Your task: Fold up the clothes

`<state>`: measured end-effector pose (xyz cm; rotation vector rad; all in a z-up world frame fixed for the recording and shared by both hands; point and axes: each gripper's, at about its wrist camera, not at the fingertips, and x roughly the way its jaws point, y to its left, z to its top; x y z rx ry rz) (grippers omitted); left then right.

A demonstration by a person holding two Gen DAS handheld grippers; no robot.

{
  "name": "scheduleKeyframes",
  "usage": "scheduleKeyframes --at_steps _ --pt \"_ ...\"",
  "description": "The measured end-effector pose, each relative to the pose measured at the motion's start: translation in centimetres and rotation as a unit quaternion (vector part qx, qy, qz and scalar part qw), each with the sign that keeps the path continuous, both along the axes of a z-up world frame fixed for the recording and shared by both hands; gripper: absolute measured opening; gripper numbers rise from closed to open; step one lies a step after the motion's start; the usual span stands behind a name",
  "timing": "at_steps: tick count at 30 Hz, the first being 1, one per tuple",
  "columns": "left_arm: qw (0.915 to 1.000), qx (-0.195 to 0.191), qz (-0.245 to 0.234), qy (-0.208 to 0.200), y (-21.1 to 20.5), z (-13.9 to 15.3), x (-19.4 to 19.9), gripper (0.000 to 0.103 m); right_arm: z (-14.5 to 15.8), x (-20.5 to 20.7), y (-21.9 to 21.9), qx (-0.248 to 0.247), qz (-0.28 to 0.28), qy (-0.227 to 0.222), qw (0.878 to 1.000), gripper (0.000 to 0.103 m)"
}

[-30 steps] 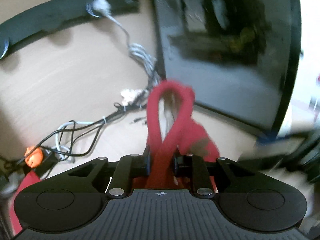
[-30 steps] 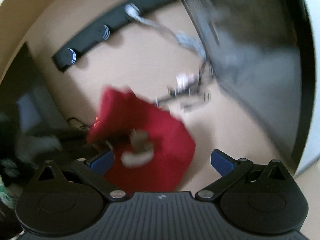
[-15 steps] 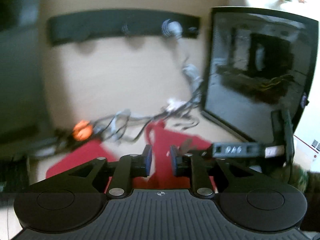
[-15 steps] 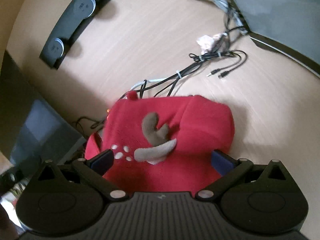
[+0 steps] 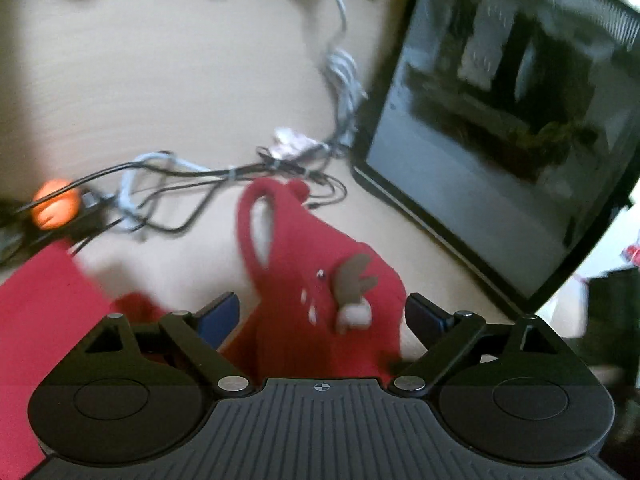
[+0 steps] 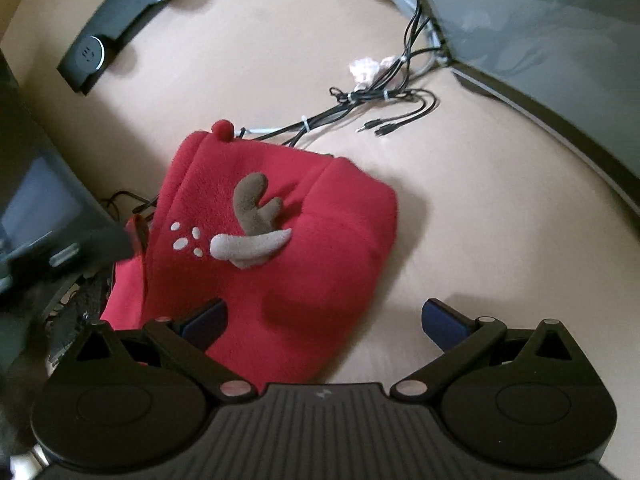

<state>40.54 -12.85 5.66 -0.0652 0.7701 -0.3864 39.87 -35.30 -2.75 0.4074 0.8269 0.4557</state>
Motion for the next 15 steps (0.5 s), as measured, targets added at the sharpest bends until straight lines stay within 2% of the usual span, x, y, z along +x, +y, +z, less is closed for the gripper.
scheduleKeyframes --at_steps 5,8,12,14,15 --pt "0.9990 0.012 -0.012 0.042 -0.9 -2.2 5.0 0.094 0.0 -1.4 -1.8 -0.013 -0.015 -0.006 1.000 0.103" --pt "0.9978 0.003 -0.009 0.066 -0.9 -3.3 6.6 0.092 -0.2 -1.5 -2.9 0.003 -0.039 -0.004 0.999 0.103" --pt "0.9961 0.005 -0.019 0.086 -1.2 -4.2 6.7 0.081 0.2 -1.0 -3.4 0.019 -0.079 -0.024 0.996 0.103" --pt "0.9956 -0.002 -0.023 0.091 -1.2 -4.3 6.6 0.075 0.3 -0.2 -2.6 0.020 -0.075 -0.030 0.997 0.098" --pt "0.9953 -0.007 -0.025 0.093 -1.2 -4.3 6.6 0.065 0.2 0.4 -2.3 0.031 -0.068 -0.026 0.997 0.090"
